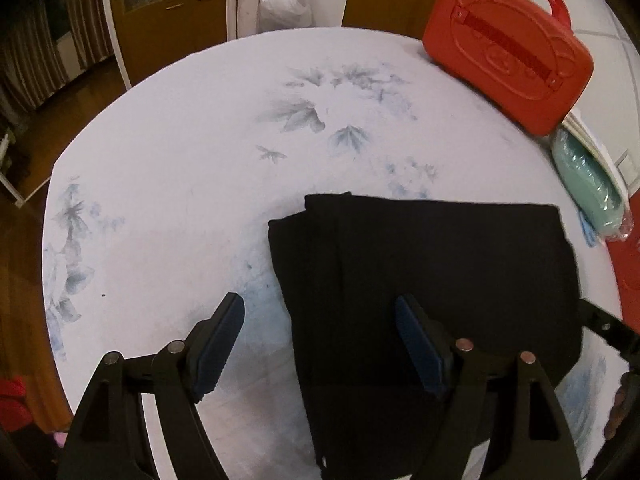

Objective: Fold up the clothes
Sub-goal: 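Grasp the folded black bundle with both grippers and lift it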

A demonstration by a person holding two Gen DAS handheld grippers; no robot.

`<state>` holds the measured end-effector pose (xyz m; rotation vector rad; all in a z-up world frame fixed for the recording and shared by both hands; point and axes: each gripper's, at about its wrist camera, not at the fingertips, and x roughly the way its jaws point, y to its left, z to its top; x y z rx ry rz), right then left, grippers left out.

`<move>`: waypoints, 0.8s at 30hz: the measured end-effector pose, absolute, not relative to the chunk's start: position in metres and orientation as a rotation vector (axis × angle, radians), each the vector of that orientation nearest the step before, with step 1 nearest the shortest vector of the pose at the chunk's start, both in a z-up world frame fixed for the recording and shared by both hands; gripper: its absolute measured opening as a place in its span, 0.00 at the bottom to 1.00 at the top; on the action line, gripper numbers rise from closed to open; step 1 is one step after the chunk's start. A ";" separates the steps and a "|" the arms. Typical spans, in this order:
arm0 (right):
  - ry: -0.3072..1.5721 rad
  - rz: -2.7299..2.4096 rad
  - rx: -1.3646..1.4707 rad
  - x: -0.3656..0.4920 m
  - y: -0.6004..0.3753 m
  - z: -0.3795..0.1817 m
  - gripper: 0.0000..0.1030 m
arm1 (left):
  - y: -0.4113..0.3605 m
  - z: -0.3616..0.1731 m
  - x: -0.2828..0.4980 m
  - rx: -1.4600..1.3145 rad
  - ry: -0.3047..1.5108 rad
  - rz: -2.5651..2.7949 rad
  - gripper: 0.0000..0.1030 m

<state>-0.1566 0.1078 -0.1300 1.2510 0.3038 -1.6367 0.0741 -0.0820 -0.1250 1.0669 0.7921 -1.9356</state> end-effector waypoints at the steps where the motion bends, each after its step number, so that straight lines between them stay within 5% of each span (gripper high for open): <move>1: 0.299 -1.636 1.253 -0.158 0.106 -0.132 0.61 | -0.082 -0.124 0.074 1.059 0.790 -1.941 0.76; 18: 0.408 -1.659 1.172 -0.148 0.078 -0.149 0.59 | -0.077 -0.149 0.062 1.065 0.784 -1.993 0.81; 21: 0.491 -1.670 1.143 -0.139 0.071 -0.151 0.51 | -0.076 -0.147 0.062 1.075 0.805 -2.008 0.64; 23: 0.510 -1.635 1.149 -0.133 0.066 -0.150 0.34 | -0.073 -0.145 0.060 1.087 0.842 -2.040 0.41; 24: 0.528 -1.634 1.141 -0.130 0.064 -0.150 0.33 | -0.073 -0.146 0.059 1.088 0.848 -2.047 0.41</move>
